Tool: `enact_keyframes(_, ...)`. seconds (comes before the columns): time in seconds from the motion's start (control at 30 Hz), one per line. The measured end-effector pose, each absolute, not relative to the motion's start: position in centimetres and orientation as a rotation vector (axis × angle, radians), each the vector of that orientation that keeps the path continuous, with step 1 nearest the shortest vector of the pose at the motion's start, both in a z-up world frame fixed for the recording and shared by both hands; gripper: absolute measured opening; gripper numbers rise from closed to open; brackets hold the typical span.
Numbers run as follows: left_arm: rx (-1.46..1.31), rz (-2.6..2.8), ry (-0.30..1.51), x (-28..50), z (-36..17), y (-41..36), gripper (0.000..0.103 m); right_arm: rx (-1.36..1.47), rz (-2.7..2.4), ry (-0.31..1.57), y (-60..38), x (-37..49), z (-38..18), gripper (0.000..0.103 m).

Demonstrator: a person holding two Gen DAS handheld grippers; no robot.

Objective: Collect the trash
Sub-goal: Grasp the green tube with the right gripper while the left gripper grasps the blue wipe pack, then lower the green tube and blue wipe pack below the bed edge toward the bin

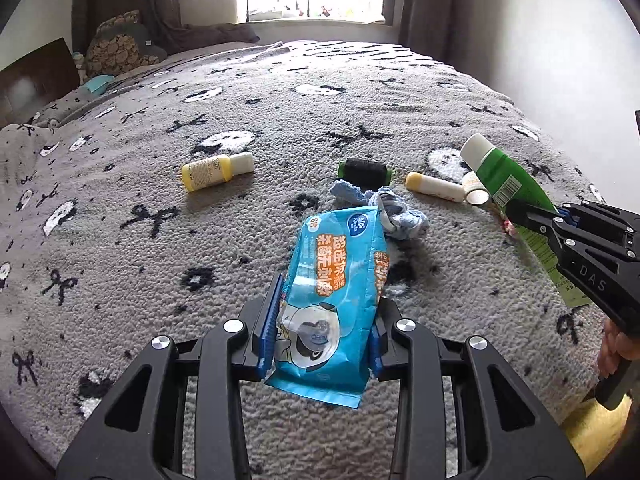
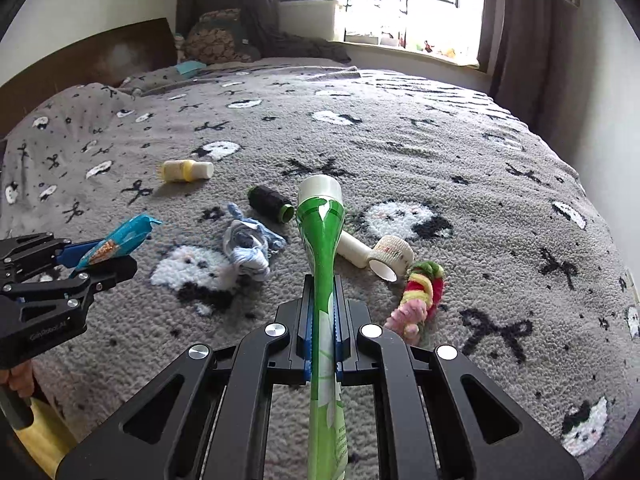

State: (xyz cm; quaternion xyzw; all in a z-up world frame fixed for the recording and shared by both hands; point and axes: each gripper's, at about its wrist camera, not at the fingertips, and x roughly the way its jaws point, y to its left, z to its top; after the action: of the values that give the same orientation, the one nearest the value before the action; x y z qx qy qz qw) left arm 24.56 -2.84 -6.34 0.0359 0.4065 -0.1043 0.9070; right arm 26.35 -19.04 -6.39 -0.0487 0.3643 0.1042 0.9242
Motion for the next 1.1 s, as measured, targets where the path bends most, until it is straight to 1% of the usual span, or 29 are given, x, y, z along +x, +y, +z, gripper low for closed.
enact_keyframes(0.23,0.085,-0.259,0.785,19.2,-5.0,-2.7,0.031,-0.093,0.285,0.672,-18.5,19.4,-4.5,0.009)
enact_keyframes(0.7,0.134,-0.365,0.735,5.4,-6.3,-3.0,0.029,-0.048,0.384,0.615,-18.4,6.9,-5.3,0.009)
enact_keyframes(0.97,0.144,-0.385,0.756,-0.6,-8.3,-2.7,0.029,-0.017,0.375,0.655,-19.3,1.8,-7.7,0.009)
enact_keyframes(1.1,0.1,-0.391,0.818,-2.2,-10.4,-2.1,0.029,0.021,0.364,0.718,-19.9,0.2,-9.8,0.009)
